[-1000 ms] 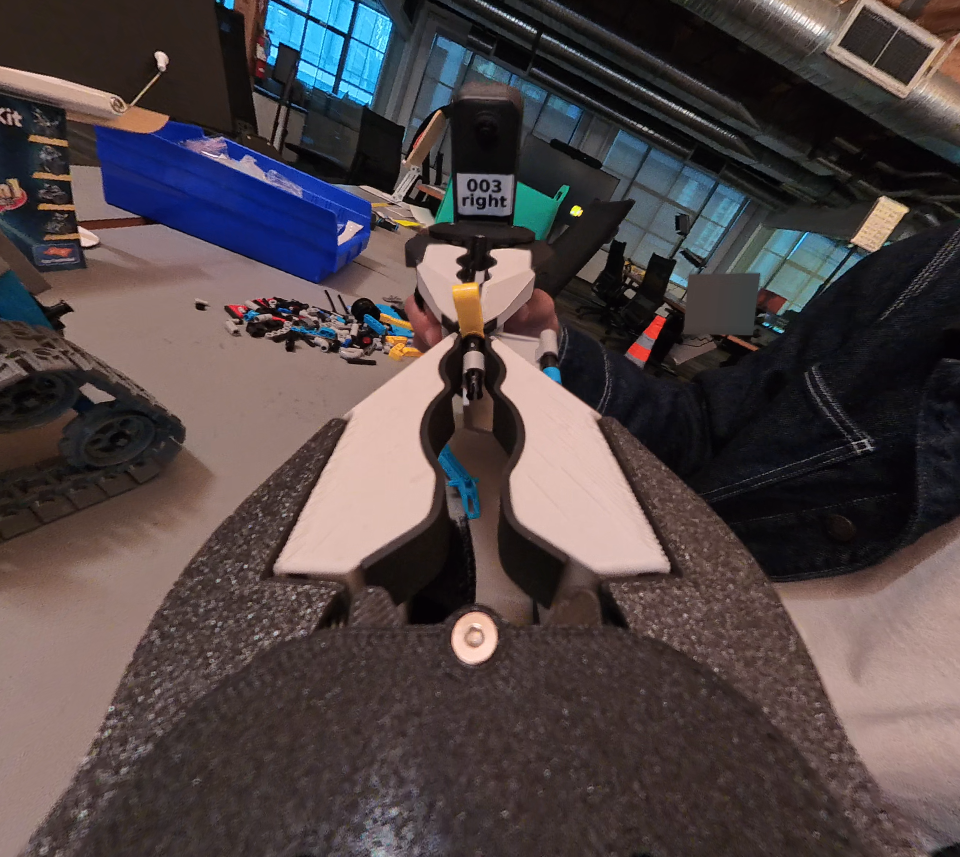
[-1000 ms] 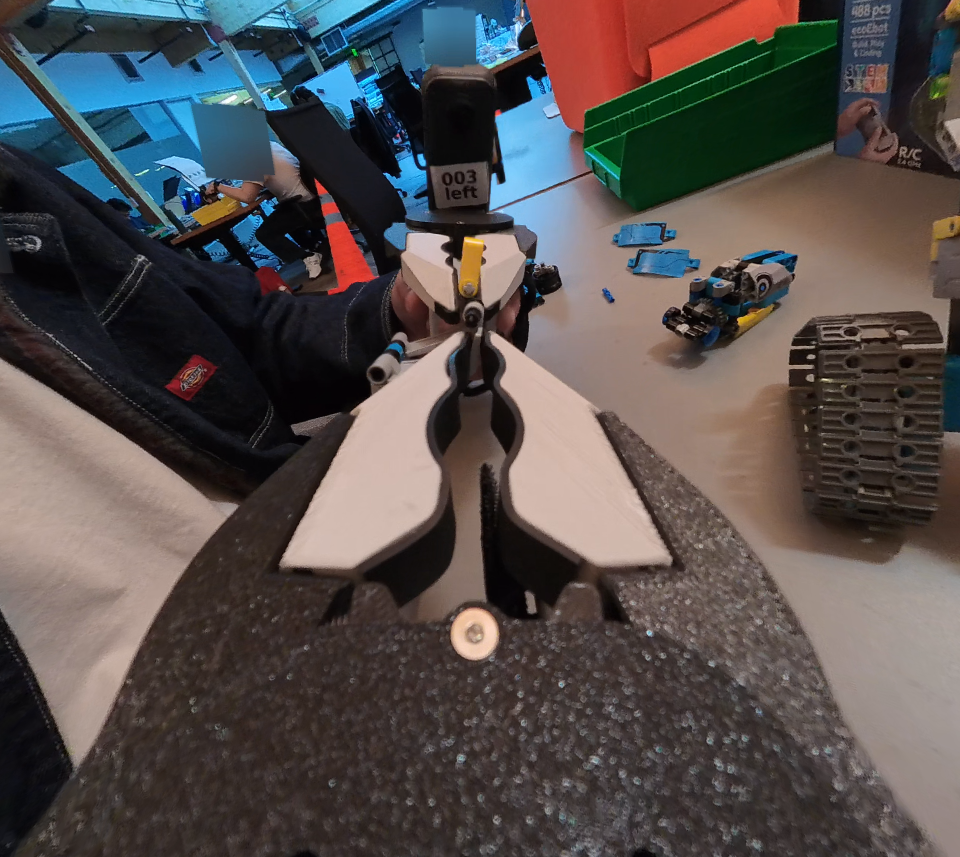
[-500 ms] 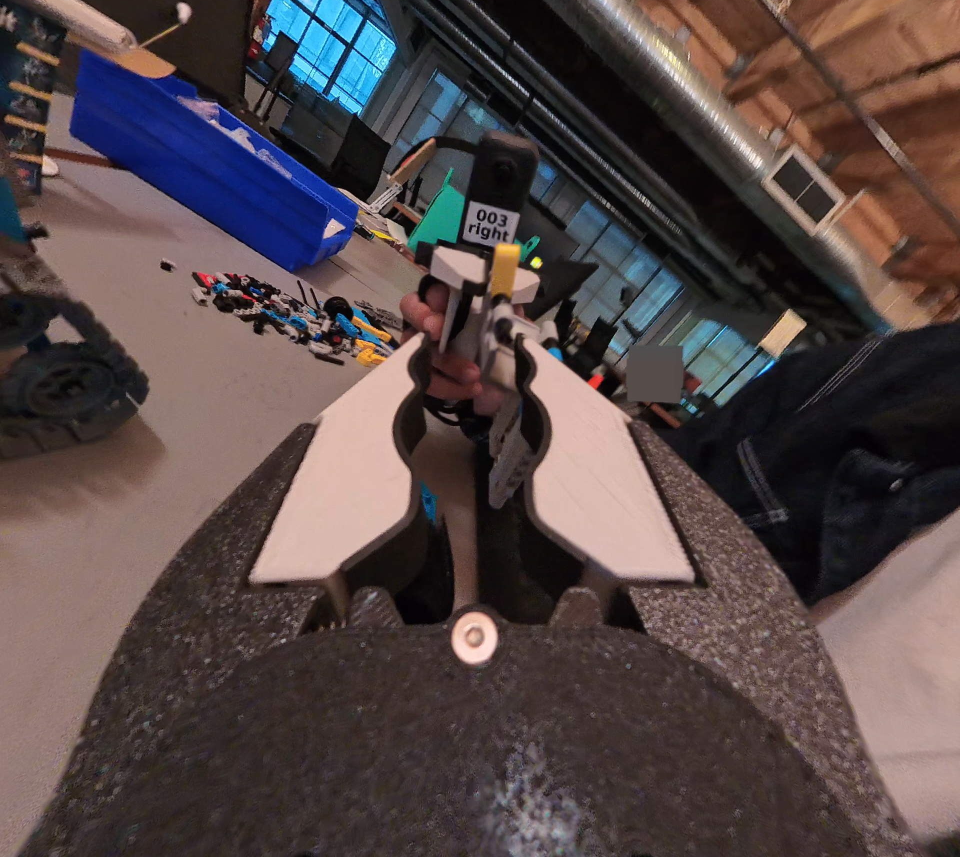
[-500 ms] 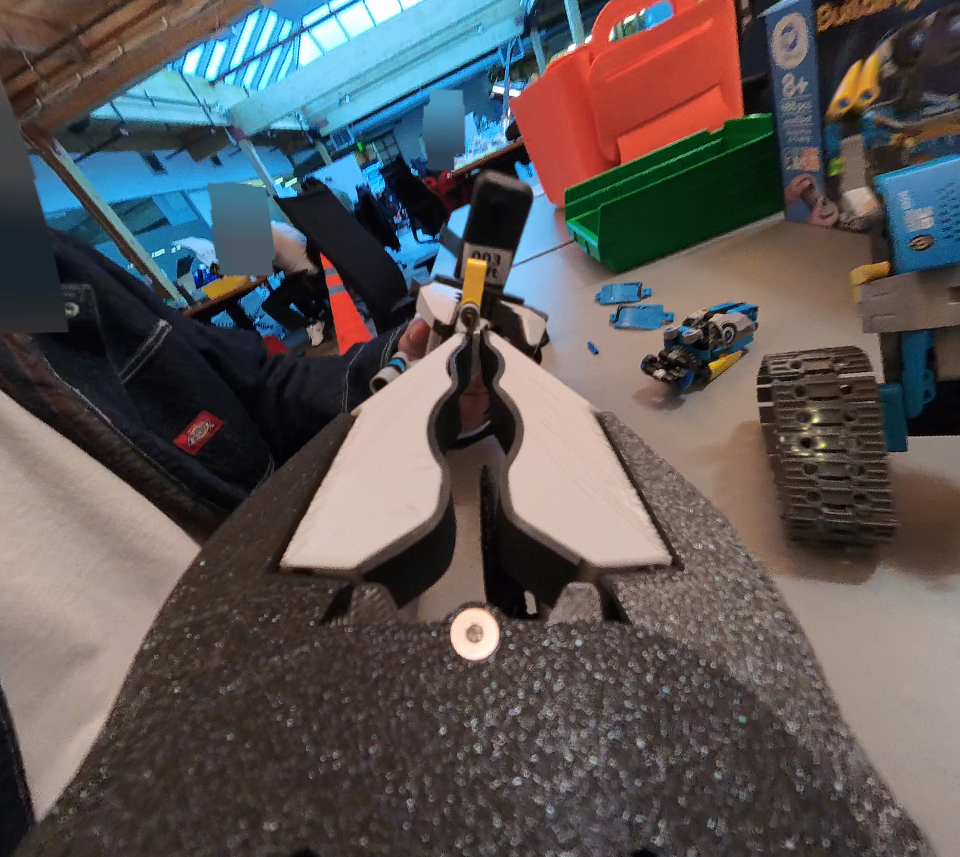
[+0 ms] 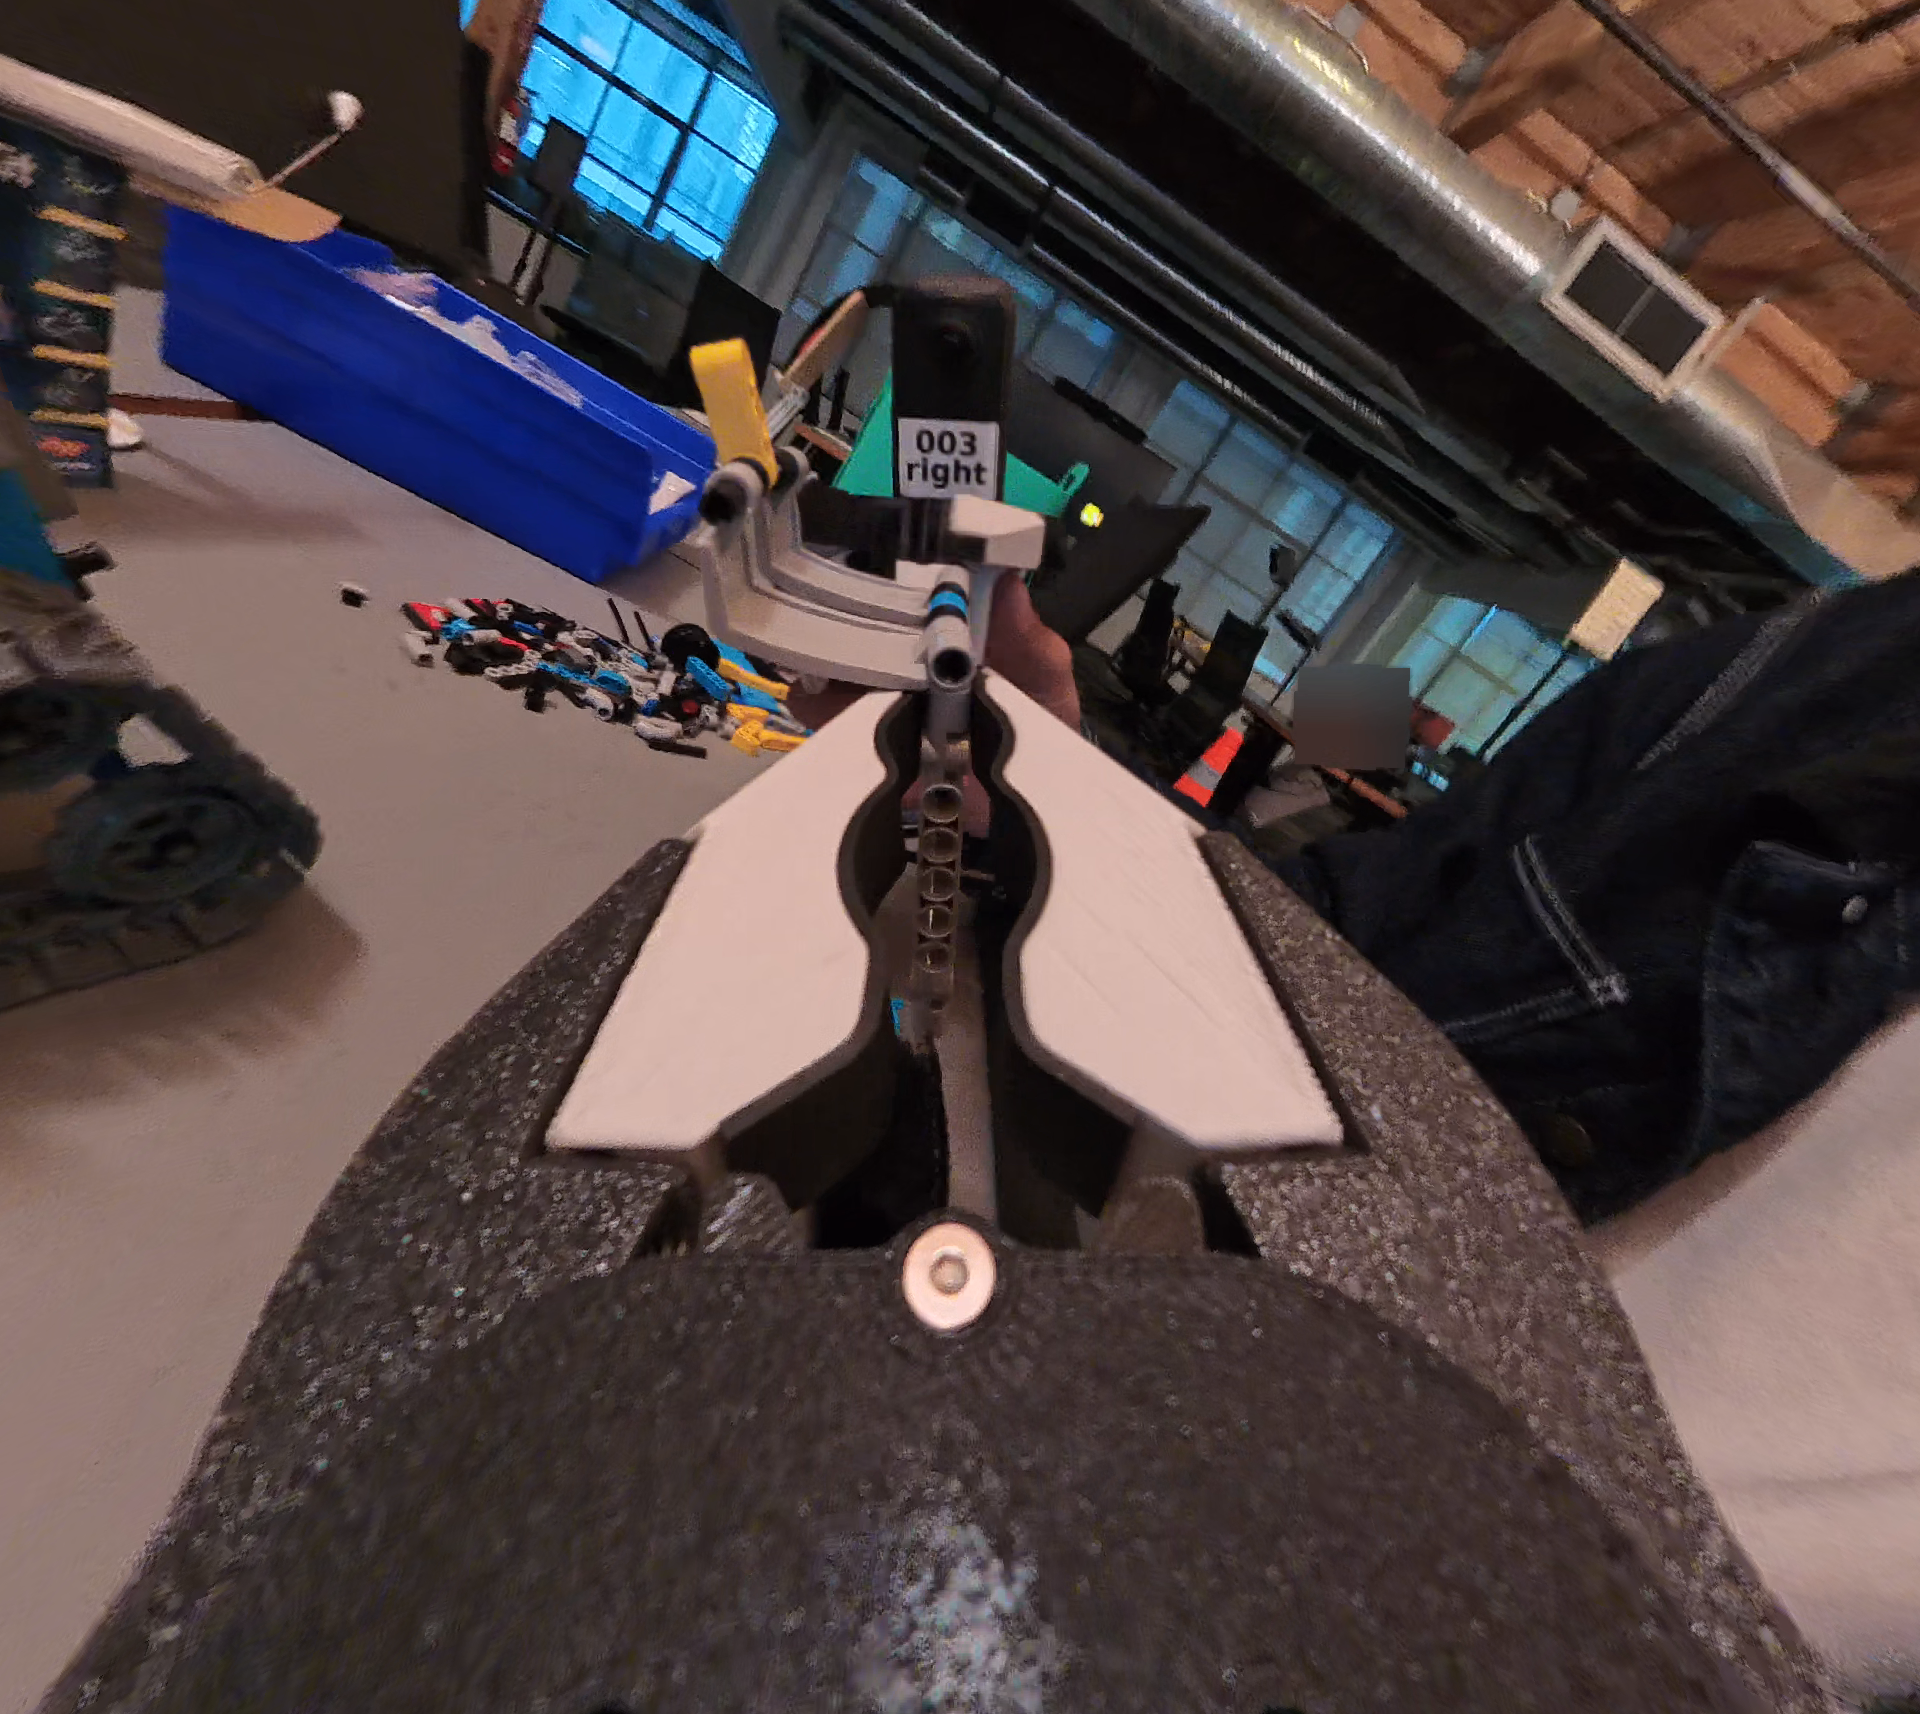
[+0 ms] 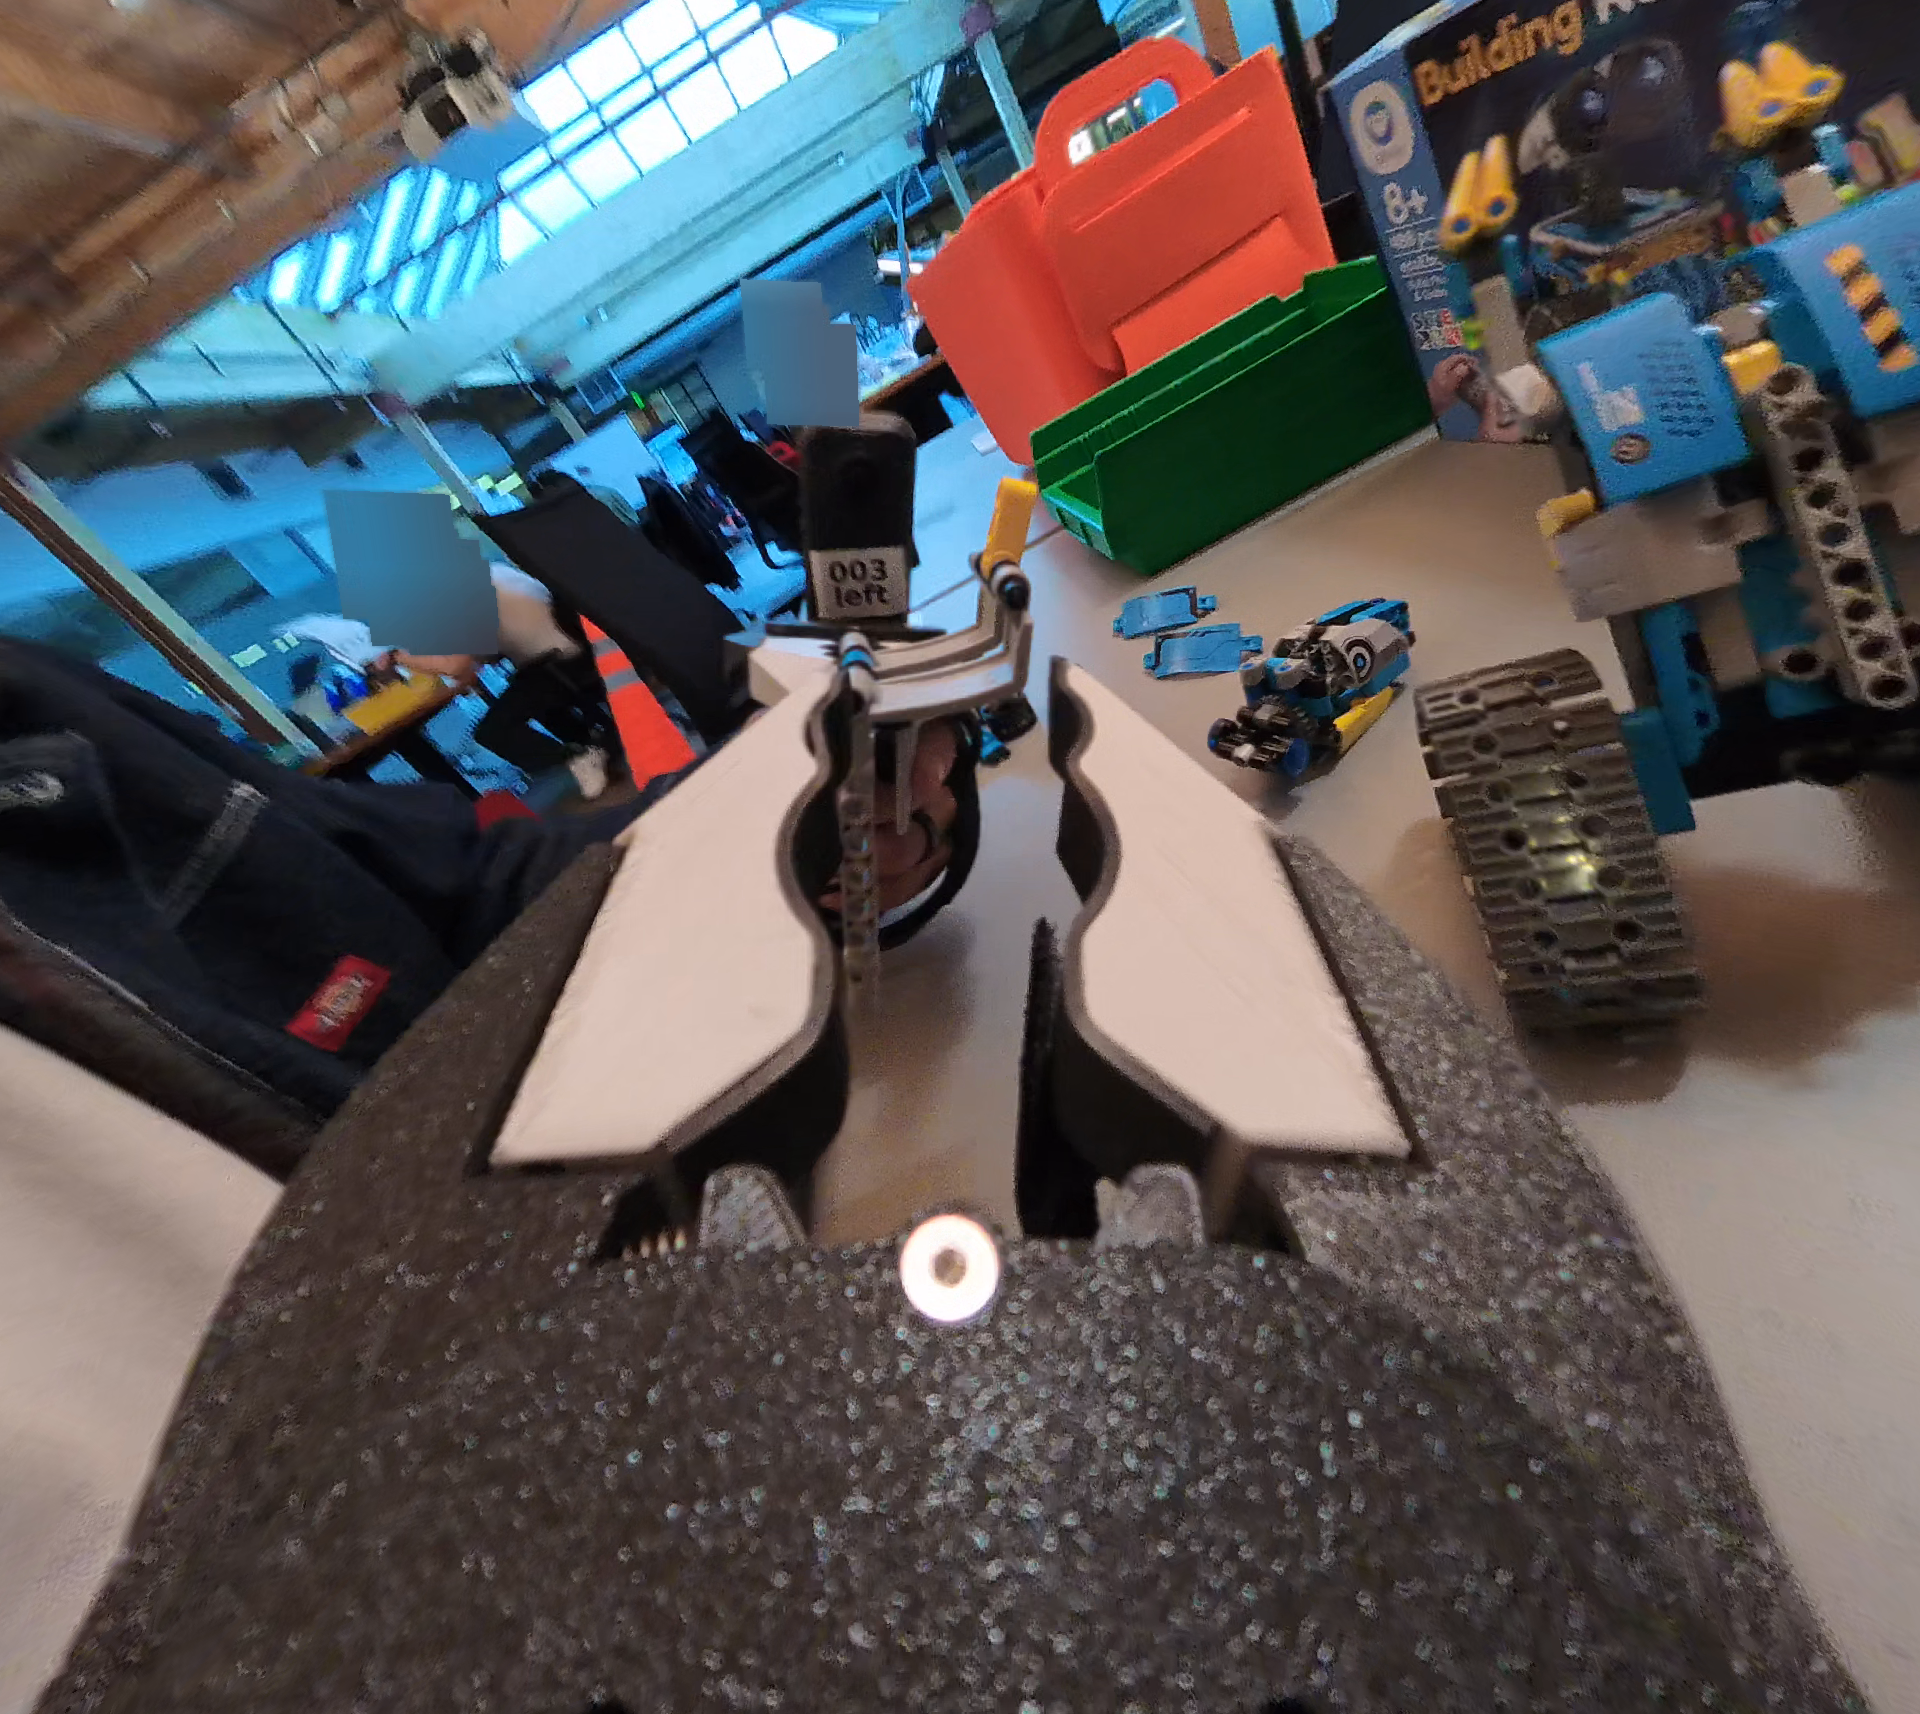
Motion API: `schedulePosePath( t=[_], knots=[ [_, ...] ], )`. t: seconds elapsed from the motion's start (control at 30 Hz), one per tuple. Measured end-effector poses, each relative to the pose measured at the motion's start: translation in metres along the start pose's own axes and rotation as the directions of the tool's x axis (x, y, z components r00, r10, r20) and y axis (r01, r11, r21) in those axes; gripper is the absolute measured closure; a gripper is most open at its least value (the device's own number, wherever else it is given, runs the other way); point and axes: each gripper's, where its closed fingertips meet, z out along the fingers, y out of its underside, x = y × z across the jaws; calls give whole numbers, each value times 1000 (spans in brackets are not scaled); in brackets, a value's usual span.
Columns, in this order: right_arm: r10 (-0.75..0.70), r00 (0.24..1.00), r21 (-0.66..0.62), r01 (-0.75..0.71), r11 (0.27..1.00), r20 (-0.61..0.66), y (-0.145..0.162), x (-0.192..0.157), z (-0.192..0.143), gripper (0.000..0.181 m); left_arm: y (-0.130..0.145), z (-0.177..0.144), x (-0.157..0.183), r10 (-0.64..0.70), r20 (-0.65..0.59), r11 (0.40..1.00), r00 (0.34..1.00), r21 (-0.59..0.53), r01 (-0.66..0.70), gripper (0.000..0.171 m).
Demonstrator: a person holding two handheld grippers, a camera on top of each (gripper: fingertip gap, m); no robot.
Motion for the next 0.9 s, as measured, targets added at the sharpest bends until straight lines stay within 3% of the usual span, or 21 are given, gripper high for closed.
schedulePosePath(
  t=[0.07, 0.17, 0.3, 0.43, 0.57, 0.63, 0.73, 0.9],
  knots=[
    [46, 999, 7, -47, 999, 27, 0, 1, -7, 148, -7, -6, -5, -59, -7, 997, 998, 40, 59, 165],
    [42, 993, -137, -27, 990, 108, 28, -18, 7, 153, -9, -7, -7, -67, 0, 996, 998, 54, 67, 166],
    [-10, 995, -227, 32, 973, 98, 50, -21, 26, 174, -10, -7, -7, -80, -6, 995, 997, 62, 80, 165],
    [-24, 997, -182, 38, 983, 77, 44, -20, 25, 176, -11, -5, -4, -76, -17, 994, 997, 72, 77, 163],
    [37, 994, -135, -22, 991, 106, 39, -22, 26, 176, 5, 2, -3, -23, 3, 999, 1000, -23, 23, 165],
    [34, 992, -152, -16, 988, 118, 41, -24, 26, 176, 7, 1, -1, 51, 20, 998, 999, -47, -50, 166],
    [29, 992, -198, -4, 980, 120, 48, -22, 22, 177, 14, 1, -3, 40, 22, 996, 999, -85, -38, 167],
    [22, 987, -240, 16, 971, 157, 57, -28, 15, 177, 27, 2, 2, 130, 14, 977, 991, -175, -125, 167]
  ],
)
